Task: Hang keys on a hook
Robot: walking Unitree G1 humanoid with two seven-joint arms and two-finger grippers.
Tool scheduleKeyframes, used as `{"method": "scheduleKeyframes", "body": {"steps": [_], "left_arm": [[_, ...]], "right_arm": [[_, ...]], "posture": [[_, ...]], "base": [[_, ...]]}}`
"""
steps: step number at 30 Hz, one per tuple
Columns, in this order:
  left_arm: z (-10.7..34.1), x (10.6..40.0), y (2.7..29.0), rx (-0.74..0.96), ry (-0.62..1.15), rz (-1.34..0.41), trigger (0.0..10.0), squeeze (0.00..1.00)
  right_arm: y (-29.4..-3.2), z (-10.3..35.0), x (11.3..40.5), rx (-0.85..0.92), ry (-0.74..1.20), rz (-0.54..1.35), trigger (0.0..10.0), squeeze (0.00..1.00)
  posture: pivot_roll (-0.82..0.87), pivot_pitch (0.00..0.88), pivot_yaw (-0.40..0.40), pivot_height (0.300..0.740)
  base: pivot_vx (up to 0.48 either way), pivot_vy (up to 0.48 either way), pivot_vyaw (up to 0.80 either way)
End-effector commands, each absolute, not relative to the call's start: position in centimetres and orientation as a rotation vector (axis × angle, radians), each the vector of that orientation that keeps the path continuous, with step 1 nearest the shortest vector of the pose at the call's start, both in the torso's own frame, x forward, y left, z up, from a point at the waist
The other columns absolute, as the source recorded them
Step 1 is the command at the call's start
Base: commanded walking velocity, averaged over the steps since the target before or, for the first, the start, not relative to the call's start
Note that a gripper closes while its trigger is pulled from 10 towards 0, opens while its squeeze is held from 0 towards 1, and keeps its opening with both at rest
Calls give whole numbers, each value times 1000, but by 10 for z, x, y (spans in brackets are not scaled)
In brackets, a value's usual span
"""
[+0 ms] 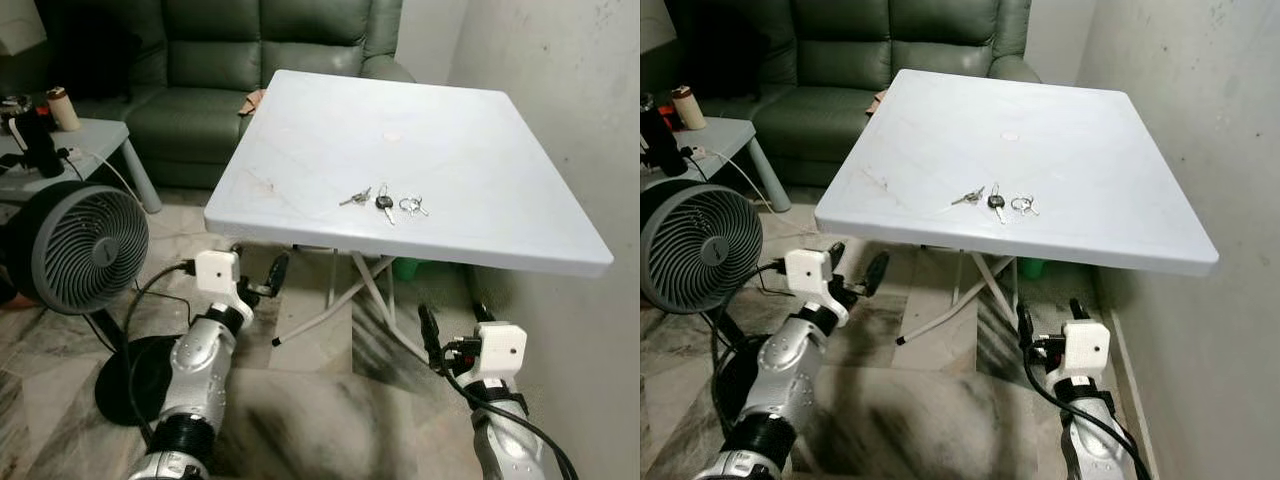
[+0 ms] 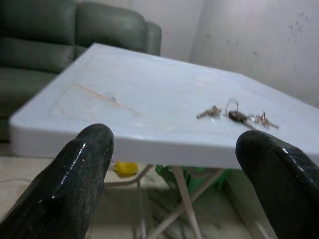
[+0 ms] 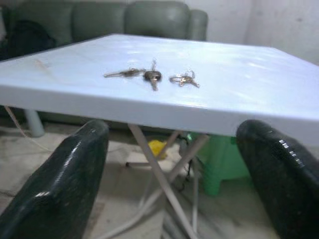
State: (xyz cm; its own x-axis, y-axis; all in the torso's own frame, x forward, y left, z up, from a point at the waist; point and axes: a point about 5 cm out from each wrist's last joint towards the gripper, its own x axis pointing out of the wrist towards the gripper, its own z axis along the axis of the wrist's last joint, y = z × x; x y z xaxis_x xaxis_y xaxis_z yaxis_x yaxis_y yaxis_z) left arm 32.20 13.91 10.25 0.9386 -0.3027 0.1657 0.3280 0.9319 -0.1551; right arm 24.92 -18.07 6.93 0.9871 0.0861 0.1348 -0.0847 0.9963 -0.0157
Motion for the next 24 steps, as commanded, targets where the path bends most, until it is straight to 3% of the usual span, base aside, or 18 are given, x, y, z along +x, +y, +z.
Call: {"method": "scheduleKeyframes", "body": {"steps": [1,24], "left_arm": [[115,321,140,-188,-171,-353,10000,0],[136,322,154,-193,-137,-352,10000,0]], "right_arm": [[-178,81,248,-8,-163,103,10000,0],[-178,105,255,-7,-148,120,10000,0]], "posture": [[-23,3,-18,740],[1,17,-32,740]], "base": [[0,0,0],[0,0,0]]}}
